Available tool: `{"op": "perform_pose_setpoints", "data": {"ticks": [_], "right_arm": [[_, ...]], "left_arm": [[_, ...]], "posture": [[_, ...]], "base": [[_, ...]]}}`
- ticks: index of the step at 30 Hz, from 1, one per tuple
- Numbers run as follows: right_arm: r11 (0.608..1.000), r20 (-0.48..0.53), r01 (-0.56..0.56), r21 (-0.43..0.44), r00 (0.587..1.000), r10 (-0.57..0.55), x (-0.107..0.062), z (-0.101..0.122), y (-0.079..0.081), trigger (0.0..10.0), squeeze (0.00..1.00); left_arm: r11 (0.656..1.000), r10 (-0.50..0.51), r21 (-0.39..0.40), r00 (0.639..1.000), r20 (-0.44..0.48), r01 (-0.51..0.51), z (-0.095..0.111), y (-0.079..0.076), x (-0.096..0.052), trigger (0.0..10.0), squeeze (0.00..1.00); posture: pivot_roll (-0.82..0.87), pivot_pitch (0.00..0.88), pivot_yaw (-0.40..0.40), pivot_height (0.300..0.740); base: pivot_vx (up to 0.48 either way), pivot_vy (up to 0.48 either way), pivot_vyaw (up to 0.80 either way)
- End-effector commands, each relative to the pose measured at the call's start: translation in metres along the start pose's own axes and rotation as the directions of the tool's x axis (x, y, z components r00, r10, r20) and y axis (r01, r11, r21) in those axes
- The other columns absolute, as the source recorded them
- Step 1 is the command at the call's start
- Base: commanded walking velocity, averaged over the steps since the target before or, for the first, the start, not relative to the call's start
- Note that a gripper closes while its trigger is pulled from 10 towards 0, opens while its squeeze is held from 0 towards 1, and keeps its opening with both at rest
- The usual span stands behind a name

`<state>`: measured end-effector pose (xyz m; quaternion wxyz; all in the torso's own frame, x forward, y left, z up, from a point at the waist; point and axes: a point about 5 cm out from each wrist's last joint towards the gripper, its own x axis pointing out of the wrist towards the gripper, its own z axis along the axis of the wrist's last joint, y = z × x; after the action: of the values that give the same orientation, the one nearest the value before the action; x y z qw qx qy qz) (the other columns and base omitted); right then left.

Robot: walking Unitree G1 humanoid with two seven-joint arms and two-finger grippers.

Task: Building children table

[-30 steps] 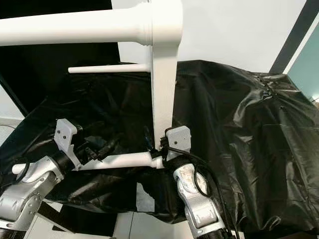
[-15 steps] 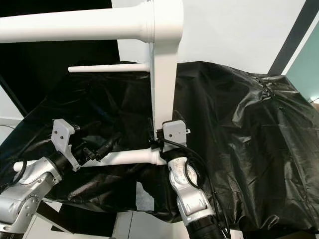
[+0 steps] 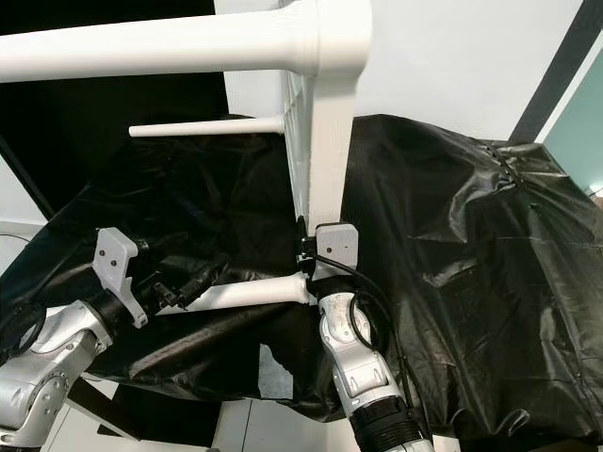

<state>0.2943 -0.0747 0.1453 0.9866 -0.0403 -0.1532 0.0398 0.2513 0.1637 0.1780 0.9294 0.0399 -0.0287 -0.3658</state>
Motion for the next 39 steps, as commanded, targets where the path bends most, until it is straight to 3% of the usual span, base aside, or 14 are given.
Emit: {"op": "perform_pose_setpoints", "data": {"ticks": [1, 8, 11, 13, 17, 18, 20, 22, 24, 26, 28, 30, 37, 39], "right_arm": [[0.999, -0.004, 0.016, 0.031, 1.000, -0.016, -0.002, -0.001, 0.006, 0.0, 0.00], [0.997, 0.011, 0.077, -0.012, 0.997, -0.077, -0.005, 0.000, -0.007, 0.0, 0.00], [0.992, 0.011, 0.119, -0.036, 0.993, -0.119, -0.010, 0.000, -0.016, 0.0, 0.00], [0.974, 0.013, 0.213, -0.070, 0.977, -0.213, -0.018, 0.001, -0.034, 0.0, 0.00], [0.964, 0.017, 0.252, -0.085, 0.968, -0.252, -0.021, 0.001, -0.042, 0.0, 0.00], [0.947, 0.021, 0.305, -0.100, 0.952, -0.305, -0.026, 0.003, -0.053, 0.0, 0.00], [0.947, 0.021, 0.305, -0.100, 0.952, -0.305, -0.026, 0.003, -0.053, 0.0, 0.00], [0.899, 0.042, 0.413, -0.148, 0.910, -0.412, -0.036, 0.005, -0.076, 0.0, 0.00], [0.879, 0.049, 0.445, -0.171, 0.895, -0.443, -0.041, 0.006, -0.086, 0.0, 0.00], [0.879, 0.049, 0.445, -0.171, 0.895, -0.443, -0.041, 0.006, -0.086, 0.0, 0.00], [0.847, 0.062, 0.492, -0.202, 0.869, -0.491, -0.049, 0.009, -0.103, 0.0, 0.00], [0.840, 0.067, 0.498, -0.215, 0.866, -0.496, -0.053, 0.012, -0.106, 0.0, 0.00], [0.867, 0.048, 0.448, -0.217, 0.892, -0.449, -0.066, 0.022, -0.107, 0.0, 0.00], [0.899, 0.035, 0.387, -0.207, 0.921, -0.388, -0.067, 0.025, -0.104, 0.0, 0.00]], "left_arm": [[1.000, 0.001, 0.010, 1.000, -0.017, -0.001, -0.001, 0.001, 0.001, 10.0, 0.00], [1.000, -0.021, 0.009, 1.000, -0.019, 0.021, -0.001, 0.002, 0.006, 10.0, 0.00], [0.999, -0.037, 0.009, 0.999, -0.022, 0.037, -0.001, 0.003, 0.009, 10.0, 0.00], [0.998, -0.062, 0.009, 0.998, -0.025, 0.062, 0.000, 0.003, 0.013, 10.0, 0.00], [0.997, -0.073, 0.008, 0.997, -0.026, 0.074, 0.000, 0.004, 0.015, 10.0, 0.00], [0.996, -0.086, 0.007, 0.996, -0.026, 0.087, 0.000, 0.004, 0.018, 10.0, 0.00], [0.996, -0.086, 0.007, 0.996, -0.026, 0.087, 0.000, 0.004, 0.018, 10.0, 0.00], [0.993, -0.116, 0.004, 0.993, -0.032, 0.116, -0.002, 0.004, 0.024, 10.0, 0.00], [0.991, -0.130, 0.003, 0.991, -0.034, 0.130, -0.002, 0.004, 0.027, 10.0, 0.00], [0.991, -0.130, 0.003, 0.991, -0.034, 0.130, -0.002, 0.004, 0.027, 10.0, 0.00], [0.988, -0.155, 0.003, 0.987, -0.032, 0.155, -0.002, 0.004, 0.033, 10.0, 0.00], [0.987, -0.162, 0.004, 0.986, -0.030, 0.162, -0.001, 0.005, 0.036, 10.0, 0.00], [0.985, -0.174, 0.009, 0.984, -0.027, 0.174, -0.001, 0.006, 0.042, 10.0, 0.00], [0.985, -0.173, 0.013, 0.985, -0.025, 0.173, -0.001, 0.006, 0.043, 10.0, 0.00]], "posture": [[0.19, 0.000, -0.044, 0.740], [0.16, 0.000, -0.022, 0.740], [0.14, 0.000, -0.005, 0.740], [0.12, 0.000, 0.018, 0.740], [0.11, 0.000, 0.027, 0.740], [0.09, 0.000, 0.044, 0.740], [0.09, 0.000, 0.044, 0.740], [0.07, 0.000, 0.060, 0.740], [0.04, 0.000, 0.079, 0.740], [0.04, 0.000, 0.079, 0.740], [0.01, 0.000, 0.099, 0.740], [0.00, 0.000, 0.100, 0.740], [-0.01, 0.000, 0.092, 0.740], [-0.01, 0.000, 0.075, 0.740]], "base": [[0.000, 0.000, 0.00], [0.000, 0.000, 0.00], [0.000, 0.000, 0.00], [0.000, 0.000, 0.00], [0.000, 0.000, 0.00], [0.000, 0.000, 0.00], [0.000, 0.000, 0.00], [0.000, 0.000, 0.00], [0.000, 0.000, 0.00], [0.000, 0.000, 0.00], [0.000, 0.000, 0.00], [0.000, 0.000, 0.00], [0.000, 0.000, 0.00], [0.000, 0.000, 0.00]]}}
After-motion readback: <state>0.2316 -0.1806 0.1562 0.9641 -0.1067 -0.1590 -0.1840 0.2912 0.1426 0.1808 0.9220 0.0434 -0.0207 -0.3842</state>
